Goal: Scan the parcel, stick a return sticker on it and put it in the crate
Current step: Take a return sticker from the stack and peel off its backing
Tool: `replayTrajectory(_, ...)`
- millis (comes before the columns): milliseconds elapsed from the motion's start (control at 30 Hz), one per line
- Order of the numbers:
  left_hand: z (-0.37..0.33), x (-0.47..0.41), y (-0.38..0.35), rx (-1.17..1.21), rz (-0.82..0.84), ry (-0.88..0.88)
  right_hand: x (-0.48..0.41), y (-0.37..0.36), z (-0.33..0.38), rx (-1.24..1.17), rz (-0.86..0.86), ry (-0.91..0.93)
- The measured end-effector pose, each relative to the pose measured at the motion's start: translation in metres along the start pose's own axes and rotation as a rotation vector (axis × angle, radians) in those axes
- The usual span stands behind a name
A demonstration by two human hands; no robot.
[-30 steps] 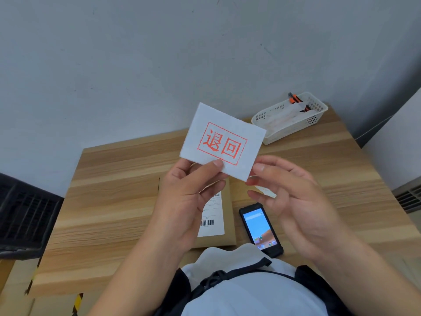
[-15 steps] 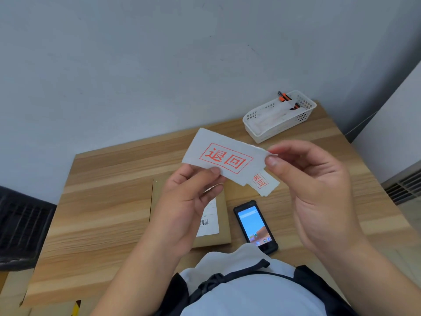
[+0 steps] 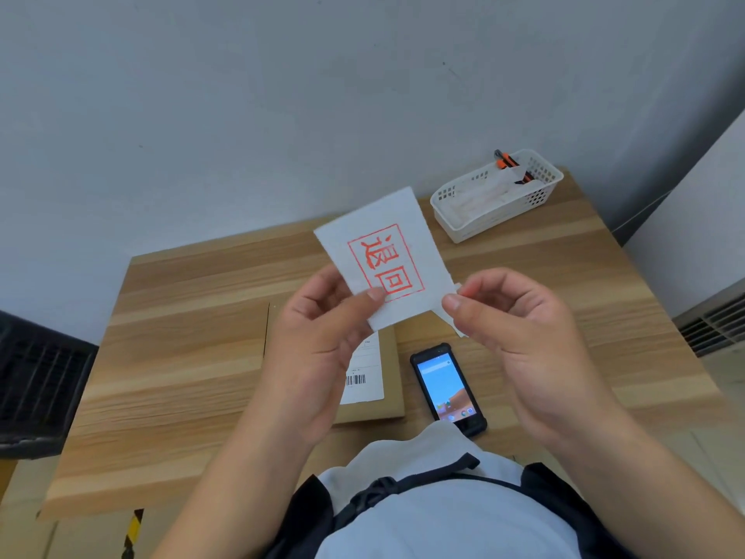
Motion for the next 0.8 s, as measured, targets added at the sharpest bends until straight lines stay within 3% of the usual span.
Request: replayTrajectory(800,0.0034,-0.0065,-0.0021,-0.011,-0.029,-0.062,-0.0094,0.0077,0.0006,0.027,0.006,-0.096)
Point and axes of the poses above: each hand's wrist, its own x-axis away from the middle knuckle, its own y-axis out of the back of the hand, z = x × y, the point moved 3 cm from there along -x, towards the middle knuckle, and after that the axes turned 3 degrees about -y, right-handed, at the moved point
